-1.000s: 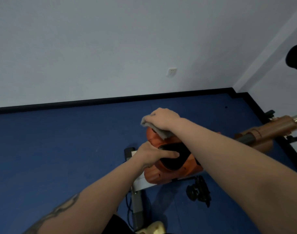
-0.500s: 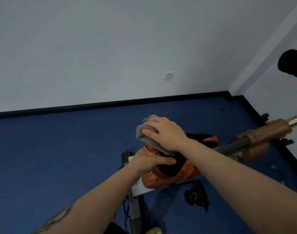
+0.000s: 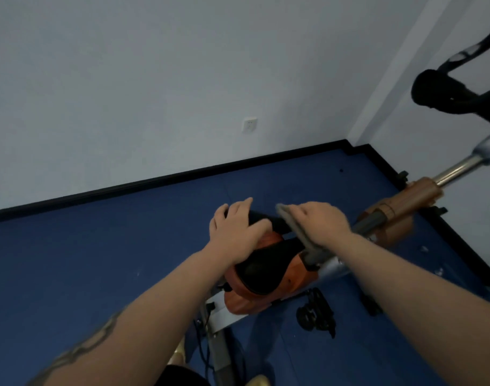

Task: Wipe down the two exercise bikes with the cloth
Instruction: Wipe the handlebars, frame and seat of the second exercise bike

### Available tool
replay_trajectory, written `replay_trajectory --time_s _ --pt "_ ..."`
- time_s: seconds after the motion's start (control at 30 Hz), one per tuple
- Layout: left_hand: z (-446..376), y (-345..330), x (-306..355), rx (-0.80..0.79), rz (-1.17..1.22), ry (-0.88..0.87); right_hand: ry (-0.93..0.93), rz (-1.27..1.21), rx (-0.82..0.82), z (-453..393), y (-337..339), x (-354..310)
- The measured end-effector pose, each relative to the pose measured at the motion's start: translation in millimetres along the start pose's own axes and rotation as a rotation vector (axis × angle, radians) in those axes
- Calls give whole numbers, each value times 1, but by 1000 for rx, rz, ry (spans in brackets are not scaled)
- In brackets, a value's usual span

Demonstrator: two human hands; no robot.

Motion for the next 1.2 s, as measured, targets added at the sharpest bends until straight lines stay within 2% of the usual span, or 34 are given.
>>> replay_trajectory --time_s 0.07,0.13,0.2,0.27,0.33,0.4,0.43,0.5,0.57,0.63,0.7,0.77,0.87,0.97,1.07,1.13,1.2 --pt "4 3 5 173 -114 -17 -110 32 -3 -1 3 14" --pt "18 3 11 371 -207 -31 13 194 145 6 -3 -17" --pt "23 0 13 426 -259 -37 167 159 244 26 -8 -41" --pt "19 -1 11 402 -293 -37 140 72 166 24 -4 -23" --pt "19 -1 11 398 -308 -43 -87 -67 113 11 2 16" --pt "20 -1 12 404 -315 -47 -220 -107 113 12 1 21" --pt "19 -1 13 400 -334 -52 -219 -45 160 15 -2 10" --pt "14 3 14 369 -406 -81 -86 37 268 28 -10 -22" --pt "1 13 16 297 -482 -127 0 -3 193 33 -11 -25" --pt "-12 22 20 211 -528 -180 -100 -121 99 25 -4 -1" --pt "-20 27 25 161 -545 -237 -294 -240 93 21 -3 17" --pt "-21 29 25 158 -482 -284 -466 -188 116 20 -14 8" --pt "-19 32 18 160 -298 -330 -430 -75 145 19 -34 -19" --pt "-22 30 18 101 -241 -384 -467 -273 200 25 -20 3" --pt "-23 31 20 84 -218 -423 -676 -551 240 33 -16 15" --pt "-26 30 19 74 -196 -429 -737 -486 268 40 -28 -5" --pt "-29 30 19 66 -169 -436 -662 -464 320 49 -45 -25"
Point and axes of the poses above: each hand's wrist, its own z-axis away from the middle knuckle, its own y-axis out of the back of the hand, x = y × z, the point moved 9 cm from there along -z, towards the middle knuckle, and after that the axes turned 15 degrees about -x, right-handed, at the moved point
